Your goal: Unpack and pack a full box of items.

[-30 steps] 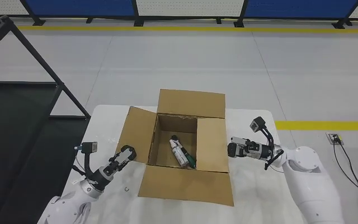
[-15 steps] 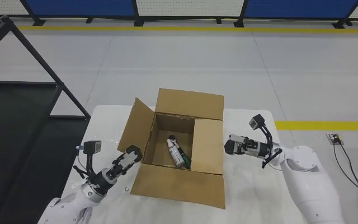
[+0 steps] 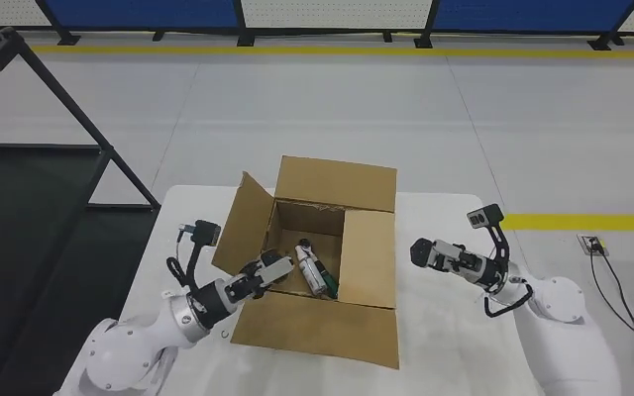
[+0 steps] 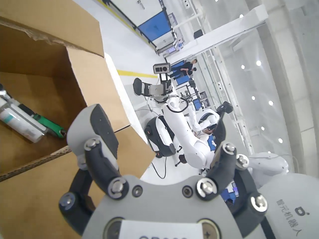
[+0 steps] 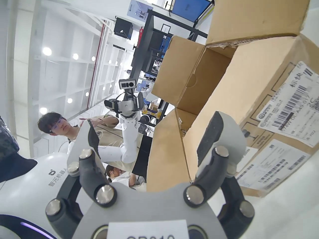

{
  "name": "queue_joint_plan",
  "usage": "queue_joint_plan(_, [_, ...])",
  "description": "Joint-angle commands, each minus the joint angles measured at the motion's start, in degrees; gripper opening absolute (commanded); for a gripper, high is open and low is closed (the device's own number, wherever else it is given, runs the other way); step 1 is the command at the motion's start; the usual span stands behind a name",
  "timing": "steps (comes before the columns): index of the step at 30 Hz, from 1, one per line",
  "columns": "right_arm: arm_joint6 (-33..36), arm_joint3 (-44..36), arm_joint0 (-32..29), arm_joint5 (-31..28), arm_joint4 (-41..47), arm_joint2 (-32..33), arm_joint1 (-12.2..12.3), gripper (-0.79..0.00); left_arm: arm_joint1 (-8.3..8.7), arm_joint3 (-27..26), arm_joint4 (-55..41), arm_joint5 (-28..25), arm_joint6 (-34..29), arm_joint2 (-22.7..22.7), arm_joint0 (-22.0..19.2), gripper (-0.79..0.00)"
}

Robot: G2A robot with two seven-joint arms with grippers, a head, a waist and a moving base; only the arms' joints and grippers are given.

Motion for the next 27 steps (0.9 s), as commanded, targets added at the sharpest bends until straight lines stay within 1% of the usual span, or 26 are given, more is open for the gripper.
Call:
queue_joint_plan(1, [0.0, -1.1, -0.7, -0.4, -0.2, 0.1, 0.2, 0.000, -0.22, -0.1, 1.1, 5.1, -0.4, 2.6, -3.8, 0.000])
queue_joint_plan(3, [-0.5, -2.4, -1.6, -0.9, -0.5, 0.3, 0.3, 0.000, -0.48, -0.4, 2.0, 9.1, -1.0, 5.2, -7.0, 0.000])
queue_joint_plan(6, [-1.0, -4.2, -3.0, -1.5, -1.2, 0.2, 0.6, 0.000, -0.78, -1.3, 5.1, 13.3, -2.2, 8.5, -11.6, 0.000])
queue_joint_plan(8, [-1.4, -5.0, -3.5, -1.6, -1.6, 0.1, 0.7, 0.000, -1.11, -0.1, 5.4, 16.3, -3.2, 10.8, -14.9, 0.000])
queue_joint_plan(11, [-1.6, -5.6, -4.0, -2.0, -1.9, -0.2, 0.8, 0.000, -1.65, 3.8, 6.4, 20.5, -6.3, 14.3, -21.2, 0.000])
queue_joint_plan(12, [-1.6, -5.8, -4.1, -2.1, -2.0, -0.4, 0.9, 0.000, -1.89, 5.6, 5.8, 21.9, -8.2, 15.7, -23.1, 0.000])
queue_joint_plan(14, [-1.7, -6.2, -4.2, -2.1, -2.5, -0.7, 1.0, 0.000, -2.35, 9.7, 8.9, 23.4, -9.7, 18.8, -28.0, 0.000])
queue_joint_plan(15, [-1.8, -6.4, -4.2, -2.1, -2.5, -0.7, 1.1, 0.000, -2.51, 10.9, 9.1, 23.8, -10.7, 19.8, -29.1, 0.000])
queue_joint_plan(17, [-2.1, -7.1, -4.6, -2.3, -2.9, -0.8, 1.2, 0.000, -2.88, 14.9, 9.2, 24.7, -15.7, 22.3, -32.7, 0.000])
queue_joint_plan(20, [-3.2, -8.3, -5.7, -1.7, -3.7, -0.5, 1.5, 0.000, -2.88, 14.9, 9.2, 24.7, -15.7, 22.3, -32.7, 0.000])
queue_joint_plan(27, [-3.2, -8.3, -5.7, -1.7, -3.7, -0.5, 1.5, 0.000, -2.88, 14.9, 9.2, 24.7, -15.7, 22.3, -32.7, 0.000])
